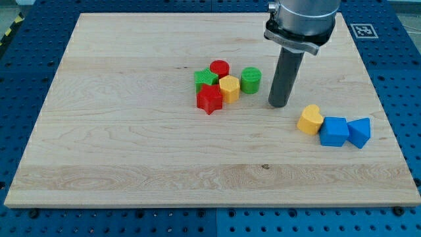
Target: Move green circle on right side of red circle
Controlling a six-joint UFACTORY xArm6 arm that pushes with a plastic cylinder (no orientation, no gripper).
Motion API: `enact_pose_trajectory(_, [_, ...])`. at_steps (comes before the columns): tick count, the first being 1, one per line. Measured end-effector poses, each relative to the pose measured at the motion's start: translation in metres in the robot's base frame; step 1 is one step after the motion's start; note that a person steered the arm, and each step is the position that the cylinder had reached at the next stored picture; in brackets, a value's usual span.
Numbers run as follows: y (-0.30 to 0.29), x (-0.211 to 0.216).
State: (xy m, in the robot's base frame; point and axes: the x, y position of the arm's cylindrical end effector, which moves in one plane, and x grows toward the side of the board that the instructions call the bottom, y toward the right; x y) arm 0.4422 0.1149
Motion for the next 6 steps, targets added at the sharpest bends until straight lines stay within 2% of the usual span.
enact_pose_trajectory(1, [0.000,-0.015])
enact_pose_trajectory(6, [-0.037,-0.025])
